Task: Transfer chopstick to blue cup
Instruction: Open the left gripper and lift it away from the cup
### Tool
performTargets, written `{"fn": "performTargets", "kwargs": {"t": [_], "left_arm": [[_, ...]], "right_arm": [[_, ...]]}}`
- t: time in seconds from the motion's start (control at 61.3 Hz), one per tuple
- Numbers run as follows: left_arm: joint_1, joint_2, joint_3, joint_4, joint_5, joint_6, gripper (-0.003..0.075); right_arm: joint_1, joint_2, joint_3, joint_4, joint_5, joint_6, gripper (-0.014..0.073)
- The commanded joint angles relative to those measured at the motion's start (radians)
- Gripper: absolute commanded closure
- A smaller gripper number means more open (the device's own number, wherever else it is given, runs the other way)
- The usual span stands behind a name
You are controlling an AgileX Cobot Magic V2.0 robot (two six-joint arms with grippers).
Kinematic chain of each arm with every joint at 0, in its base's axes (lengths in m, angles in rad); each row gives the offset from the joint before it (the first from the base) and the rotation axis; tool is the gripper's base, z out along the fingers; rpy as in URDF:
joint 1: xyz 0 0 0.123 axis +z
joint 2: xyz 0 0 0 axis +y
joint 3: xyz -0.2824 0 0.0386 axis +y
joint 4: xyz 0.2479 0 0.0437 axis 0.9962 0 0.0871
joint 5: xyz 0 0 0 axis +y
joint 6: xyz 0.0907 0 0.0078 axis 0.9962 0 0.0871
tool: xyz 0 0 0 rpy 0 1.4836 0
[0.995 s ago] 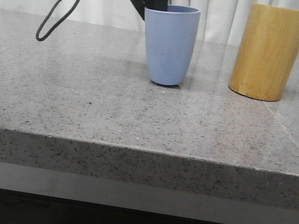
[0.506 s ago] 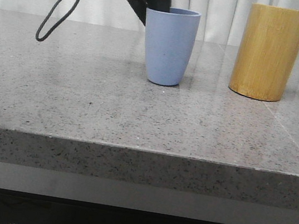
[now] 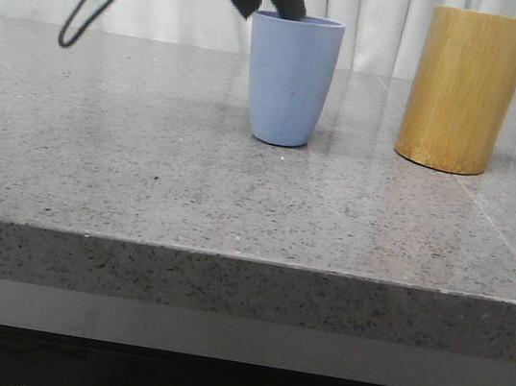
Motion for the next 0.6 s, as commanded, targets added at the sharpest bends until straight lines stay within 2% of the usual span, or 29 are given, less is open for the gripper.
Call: {"fn": "performTargets", "kwargs": {"t": [0.0, 0.13, 0.294, 0.424, 0.587], "left_arm": [[-0.002, -0.126, -0.034, -0.013, -0.005, -0.010, 0.0408], [-0.002, -0.202, -0.034, -0.023, -0.005, -0.037, 0.0408], [-0.002, -0.299, 0.021, -0.042, -0.007, -0.037, 0.0408], [-0.002, -0.402, 0.172, -0.043, -0.074, -0.030, 0.0408], [-0.002, -0.569, 0.426, -0.043, -0.239, -0.028, 0.0408]], "right_arm": [[-0.006, 0.038, -0.027, -0.017, -0.100, 0.046, 0.0033], [-0.043, 0.100, -0.029, -0.039, -0.161, 0.125, 0.0033], [-0.122, 0.163, -0.058, 0.029, -0.209, 0.128, 0.0033], [-0.163, 0.225, -0.122, 0.083, -0.220, 0.127, 0.0033], [-0.167, 0.335, -0.241, 0.179, -0.195, 0.072, 0.0033]]}}
